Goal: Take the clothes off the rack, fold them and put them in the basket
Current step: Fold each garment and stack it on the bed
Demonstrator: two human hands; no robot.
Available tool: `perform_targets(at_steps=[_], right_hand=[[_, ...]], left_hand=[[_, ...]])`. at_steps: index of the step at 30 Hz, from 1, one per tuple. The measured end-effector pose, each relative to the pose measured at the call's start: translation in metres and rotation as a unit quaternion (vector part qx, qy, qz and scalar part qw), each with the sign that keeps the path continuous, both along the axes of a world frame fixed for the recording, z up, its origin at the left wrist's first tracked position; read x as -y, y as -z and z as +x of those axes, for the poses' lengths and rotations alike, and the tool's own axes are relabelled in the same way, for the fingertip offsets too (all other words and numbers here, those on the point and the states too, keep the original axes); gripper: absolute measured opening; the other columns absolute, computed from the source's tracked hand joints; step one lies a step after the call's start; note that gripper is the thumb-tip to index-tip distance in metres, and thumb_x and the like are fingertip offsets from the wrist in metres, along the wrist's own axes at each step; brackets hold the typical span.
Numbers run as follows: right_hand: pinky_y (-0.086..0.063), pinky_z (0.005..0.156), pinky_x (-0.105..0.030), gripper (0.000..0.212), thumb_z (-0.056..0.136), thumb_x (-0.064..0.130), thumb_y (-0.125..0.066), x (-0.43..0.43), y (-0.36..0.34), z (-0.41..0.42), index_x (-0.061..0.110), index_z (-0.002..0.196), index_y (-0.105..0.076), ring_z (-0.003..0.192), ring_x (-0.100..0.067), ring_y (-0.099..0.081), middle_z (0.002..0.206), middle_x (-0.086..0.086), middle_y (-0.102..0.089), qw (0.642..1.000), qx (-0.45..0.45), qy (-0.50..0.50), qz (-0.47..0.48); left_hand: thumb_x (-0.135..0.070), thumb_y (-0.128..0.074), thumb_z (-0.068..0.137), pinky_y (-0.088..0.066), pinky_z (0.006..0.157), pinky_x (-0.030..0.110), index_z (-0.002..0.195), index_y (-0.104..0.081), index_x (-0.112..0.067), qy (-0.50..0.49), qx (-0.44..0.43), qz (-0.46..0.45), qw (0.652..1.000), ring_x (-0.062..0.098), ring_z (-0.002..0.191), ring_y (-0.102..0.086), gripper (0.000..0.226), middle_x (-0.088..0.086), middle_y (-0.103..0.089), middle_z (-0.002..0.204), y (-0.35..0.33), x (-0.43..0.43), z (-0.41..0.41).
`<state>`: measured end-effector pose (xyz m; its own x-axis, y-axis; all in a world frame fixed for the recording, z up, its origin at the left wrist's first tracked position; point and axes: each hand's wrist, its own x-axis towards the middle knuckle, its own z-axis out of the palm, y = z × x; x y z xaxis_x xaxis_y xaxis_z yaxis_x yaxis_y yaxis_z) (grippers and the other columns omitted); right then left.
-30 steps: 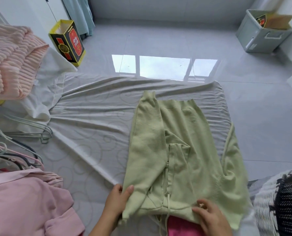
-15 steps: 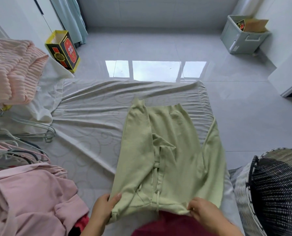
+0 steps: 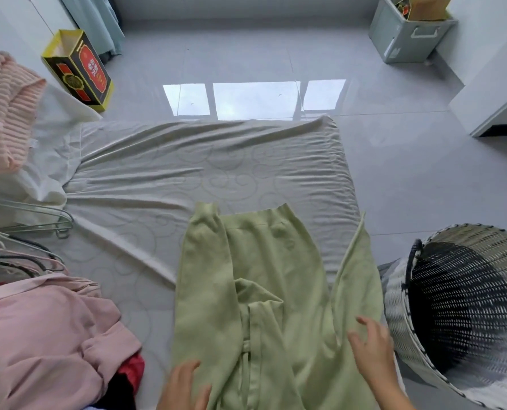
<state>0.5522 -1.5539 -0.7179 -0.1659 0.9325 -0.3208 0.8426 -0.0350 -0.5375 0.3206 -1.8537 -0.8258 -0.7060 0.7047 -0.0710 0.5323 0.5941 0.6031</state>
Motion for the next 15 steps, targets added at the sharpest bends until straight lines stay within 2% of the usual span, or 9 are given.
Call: perform_targets(at_steps=[1, 2, 4, 5, 7, 9, 11, 12, 15], right_hand=[[-0.03, 0.101, -0.042, 0.044, 0.083, 0.016, -0.067, -0.015, 0.006, 0.002, -0.001, 0.121, -0.055, 0.119, -0.036, -0.042, 0.123, -0.026, -0.05, 0.995, 0.025, 0.094, -0.03], [-0.031, 0.102, -0.044, 0.049, 0.082, 0.018, -0.068, -0.031, 0.008, 0.003, -0.005, 0.122, -0.052, 0.121, -0.039, -0.041, 0.124, -0.029, -0.049, 0.982, 0.041, 0.171, -0.074], [-0.043, 0.095, -0.047, 0.048, 0.08, 0.023, -0.071, -0.047, 0.021, 0.008, -0.01, 0.113, -0.057, 0.107, -0.04, -0.054, 0.11, -0.029, -0.059, 0.95, -0.007, 0.271, -0.155], [-0.049, 0.086, -0.047, 0.043, 0.081, 0.022, -0.07, -0.05, 0.022, 0.008, -0.011, 0.107, -0.06, 0.094, -0.038, -0.059, 0.099, -0.025, -0.064, 0.926, -0.074, 0.315, -0.196], [-0.05, 0.069, -0.039, 0.026, 0.086, 0.015, -0.064, -0.055, 0.02, 0.01, -0.005, 0.101, -0.06, 0.073, -0.03, -0.059, 0.08, -0.017, -0.063, 0.888, -0.175, 0.349, -0.243], [-0.047, 0.064, -0.033, 0.021, 0.086, 0.013, -0.062, -0.063, 0.013, 0.006, 0.002, 0.103, -0.061, 0.07, -0.027, -0.057, 0.071, -0.015, -0.065, 0.847, -0.258, 0.369, -0.283], [-0.049, 0.065, -0.034, 0.017, 0.084, 0.012, -0.06, -0.064, -0.009, -0.011, 0.006, 0.099, -0.062, 0.073, -0.026, -0.059, 0.07, -0.012, -0.067, 0.821, -0.321, 0.349, -0.318], [-0.05, 0.064, -0.033, 0.011, 0.084, 0.01, -0.059, -0.063, -0.022, -0.024, 0.008, 0.095, -0.06, 0.071, -0.024, -0.06, 0.071, -0.011, -0.066, 0.826, -0.337, 0.315, -0.324], [-0.051, 0.057, -0.026, 0.019, 0.086, -0.003, -0.051, -0.041, -0.07, -0.081, 0.015, 0.084, -0.058, 0.061, -0.015, -0.06, 0.066, 0.002, -0.066, 0.862, -0.366, 0.115, -0.331]], left_hand=[[-0.039, -0.053, 0.07, -0.036, 0.067, 0.003, 0.109, -0.05, -0.033, 0.032, 0.043, -0.01, 0.998, -0.011, 0.078, -0.041, 0.039, -0.019, -0.046, 0.096, -0.096, -0.06, 0.009], [-0.045, -0.045, 0.072, -0.038, 0.069, 0.003, 0.112, -0.047, -0.038, 0.11, 0.067, -0.009, 0.992, -0.011, 0.082, -0.044, 0.041, -0.023, -0.045, 0.102, -0.125, -0.087, 0.013], [-0.057, -0.037, 0.075, -0.037, 0.09, 0.007, 0.125, -0.042, -0.044, 0.155, 0.181, -0.069, 0.969, -0.011, 0.104, -0.044, 0.052, -0.024, -0.04, 0.123, -0.136, -0.131, 0.028], [-0.056, -0.041, 0.08, -0.033, 0.099, 0.011, 0.131, -0.04, -0.037, 0.174, 0.225, -0.097, 0.954, -0.004, 0.116, -0.043, 0.055, -0.02, -0.038, 0.132, -0.137, -0.145, 0.034], [-0.04, -0.053, 0.09, -0.031, 0.104, 0.016, 0.137, -0.038, -0.025, 0.151, 0.281, -0.151, 0.936, 0.006, 0.123, -0.043, 0.052, -0.008, -0.04, 0.14, -0.136, -0.167, 0.043], [-0.035, -0.055, 0.091, -0.029, 0.106, 0.018, 0.139, -0.038, -0.02, 0.136, 0.312, -0.174, 0.924, 0.01, 0.125, -0.043, 0.053, -0.003, -0.042, 0.141, -0.138, -0.18, 0.05], [-0.036, -0.056, 0.091, -0.034, 0.103, 0.019, 0.136, -0.043, -0.018, 0.101, 0.347, -0.178, 0.915, 0.01, 0.121, -0.048, 0.05, 0.0, -0.048, 0.137, -0.134, -0.181, 0.054], [-0.035, -0.055, 0.092, -0.039, 0.096, 0.018, 0.131, -0.049, -0.017, 0.057, 0.394, -0.158, 0.904, 0.01, 0.112, -0.052, 0.043, 0.002, -0.053, 0.131, -0.136, -0.182, 0.055], [-0.033, -0.043, 0.096, -0.048, 0.07, 0.02, 0.107, -0.06, -0.014, -0.125, 0.575, -0.025, 0.808, 0.012, 0.087, -0.06, 0.028, 0.005, -0.064, 0.109, -0.152, -0.179, 0.046]])
